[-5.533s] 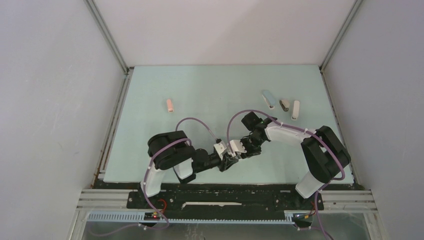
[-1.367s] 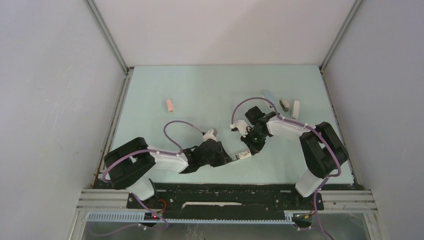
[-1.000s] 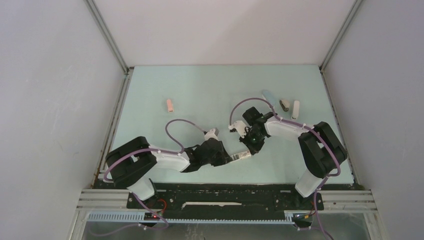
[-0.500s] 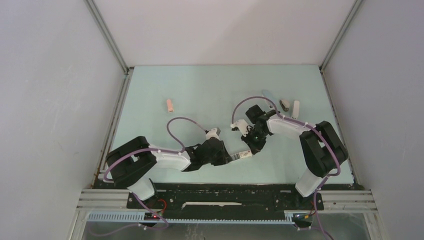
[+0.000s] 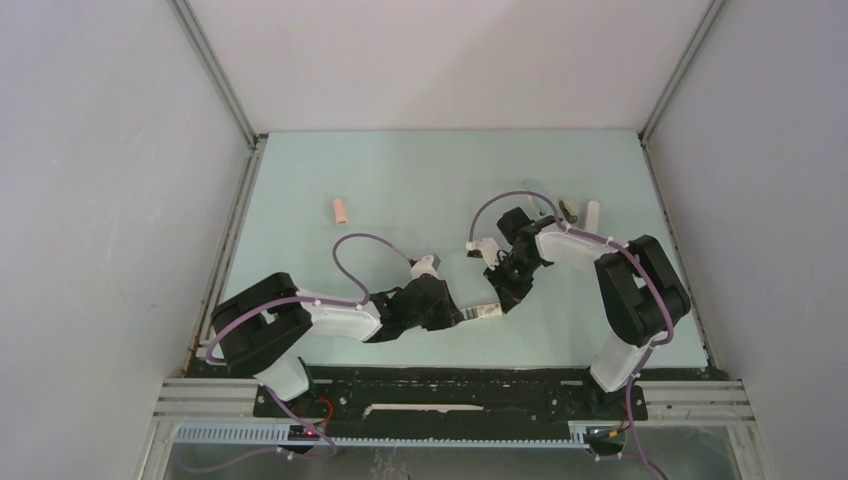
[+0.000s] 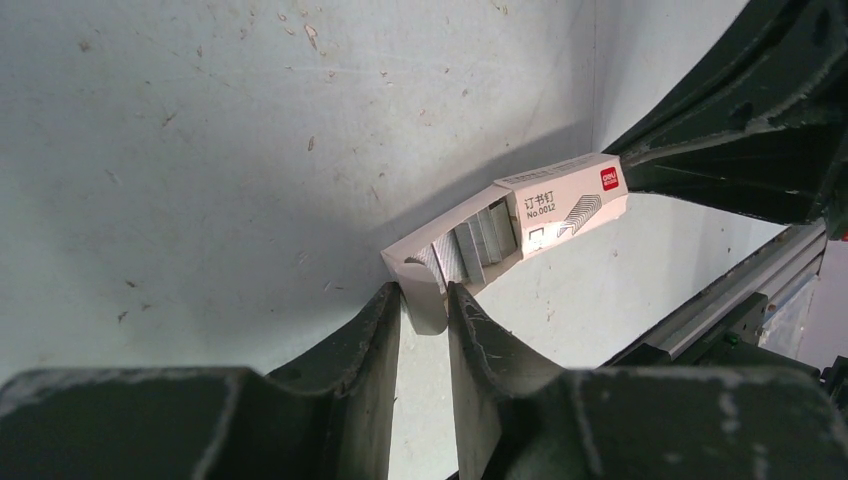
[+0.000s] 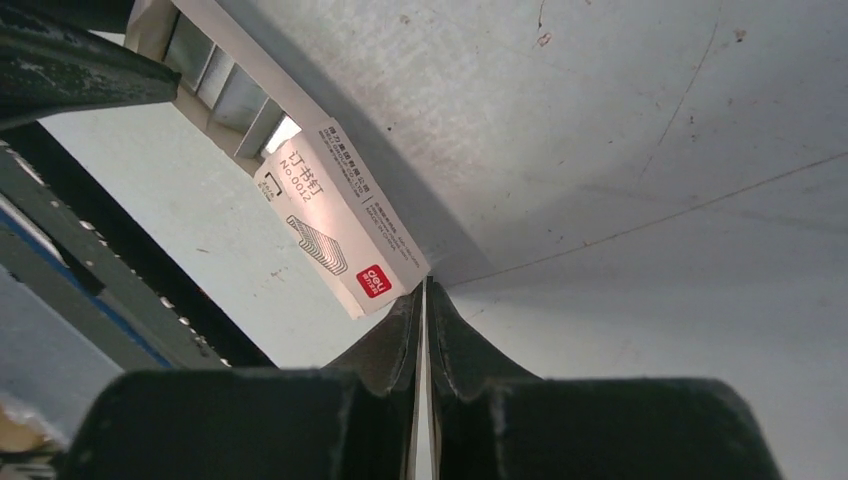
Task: Unload the staples from the stapler
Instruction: Close the staple box at the center of the board.
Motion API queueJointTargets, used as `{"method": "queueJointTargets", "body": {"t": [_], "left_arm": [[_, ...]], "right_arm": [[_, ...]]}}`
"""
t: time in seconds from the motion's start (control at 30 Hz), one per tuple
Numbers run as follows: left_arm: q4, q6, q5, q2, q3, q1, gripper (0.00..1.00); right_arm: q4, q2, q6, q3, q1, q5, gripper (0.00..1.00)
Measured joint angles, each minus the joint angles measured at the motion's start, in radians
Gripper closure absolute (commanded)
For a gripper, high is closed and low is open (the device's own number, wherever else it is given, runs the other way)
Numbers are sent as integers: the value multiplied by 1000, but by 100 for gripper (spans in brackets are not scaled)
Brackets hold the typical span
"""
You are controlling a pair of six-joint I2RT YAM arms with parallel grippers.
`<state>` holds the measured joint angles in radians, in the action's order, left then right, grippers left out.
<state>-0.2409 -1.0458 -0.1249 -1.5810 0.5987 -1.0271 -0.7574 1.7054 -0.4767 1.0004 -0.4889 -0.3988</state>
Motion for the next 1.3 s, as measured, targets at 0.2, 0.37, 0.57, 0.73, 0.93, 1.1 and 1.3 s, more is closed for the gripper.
{"method": "queueJointTargets", "body": {"t": [0.2, 0.37, 0.57, 0.73, 0.93, 1.1, 1.3], "left_arm": [[-1, -1, -1, 1, 0, 0, 70], [-1, -1, 0, 1, 0, 0, 70], [-4, -1, 5, 1, 0, 0, 70], [-11, -1, 17, -1, 0, 0, 70], [-26, -1, 26, -9, 0, 1, 70], [-36, 0, 27, -16, 0, 3, 70], [-37, 1, 27, -16, 0, 8, 70]], "right_arm": [[-15, 53, 76, 10, 46, -91, 90], [-23, 88, 163, 19, 79, -135, 92], [-18, 106, 241, 20, 108, -163, 92], [-15, 109, 272, 20, 110, -165, 91], [-15, 109, 278, 21, 106, -163, 91], [-20, 111, 278, 31, 103, -140, 92], [-11, 111, 281, 44, 120, -105, 92]]}}
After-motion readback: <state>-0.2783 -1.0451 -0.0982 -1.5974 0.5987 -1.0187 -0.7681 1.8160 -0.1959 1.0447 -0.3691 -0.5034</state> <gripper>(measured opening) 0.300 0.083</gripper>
